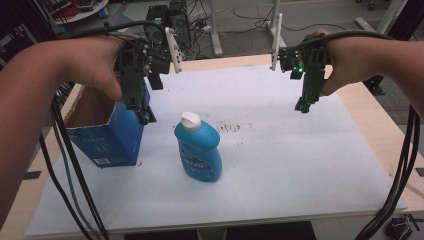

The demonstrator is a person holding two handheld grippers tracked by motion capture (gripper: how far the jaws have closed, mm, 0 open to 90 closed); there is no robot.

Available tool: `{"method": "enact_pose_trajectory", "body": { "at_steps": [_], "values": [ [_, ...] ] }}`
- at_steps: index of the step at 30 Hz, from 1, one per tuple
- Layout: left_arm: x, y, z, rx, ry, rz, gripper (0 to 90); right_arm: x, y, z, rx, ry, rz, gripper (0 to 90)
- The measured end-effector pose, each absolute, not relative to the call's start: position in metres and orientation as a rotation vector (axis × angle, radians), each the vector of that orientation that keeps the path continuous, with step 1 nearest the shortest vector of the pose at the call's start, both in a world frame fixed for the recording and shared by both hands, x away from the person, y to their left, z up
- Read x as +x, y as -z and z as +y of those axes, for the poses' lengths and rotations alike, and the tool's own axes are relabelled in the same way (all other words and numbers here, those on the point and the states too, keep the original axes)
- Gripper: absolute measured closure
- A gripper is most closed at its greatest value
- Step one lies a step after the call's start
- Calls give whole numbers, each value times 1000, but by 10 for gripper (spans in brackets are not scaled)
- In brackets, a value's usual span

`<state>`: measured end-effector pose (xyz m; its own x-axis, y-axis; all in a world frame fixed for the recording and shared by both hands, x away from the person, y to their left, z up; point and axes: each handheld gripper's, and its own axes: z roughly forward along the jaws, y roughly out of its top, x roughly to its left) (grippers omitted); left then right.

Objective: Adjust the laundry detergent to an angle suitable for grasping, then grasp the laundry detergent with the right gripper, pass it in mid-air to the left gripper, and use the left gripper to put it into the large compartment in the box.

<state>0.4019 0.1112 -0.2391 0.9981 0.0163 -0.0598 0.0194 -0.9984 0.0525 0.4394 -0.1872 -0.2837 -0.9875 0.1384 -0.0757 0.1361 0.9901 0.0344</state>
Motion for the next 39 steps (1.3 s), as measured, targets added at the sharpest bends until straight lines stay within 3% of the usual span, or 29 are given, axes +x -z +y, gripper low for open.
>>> {"method": "enact_pose_trajectory", "body": {
  "at_steps": [23,39],
  "values": [
    [406,236,112,3099,76,38,18,439,278,-194,238,-59,3037,17],
    [397,235,107,3105,56,23,18,409,268,-200,258,-427,3029,17]
  ]
}}
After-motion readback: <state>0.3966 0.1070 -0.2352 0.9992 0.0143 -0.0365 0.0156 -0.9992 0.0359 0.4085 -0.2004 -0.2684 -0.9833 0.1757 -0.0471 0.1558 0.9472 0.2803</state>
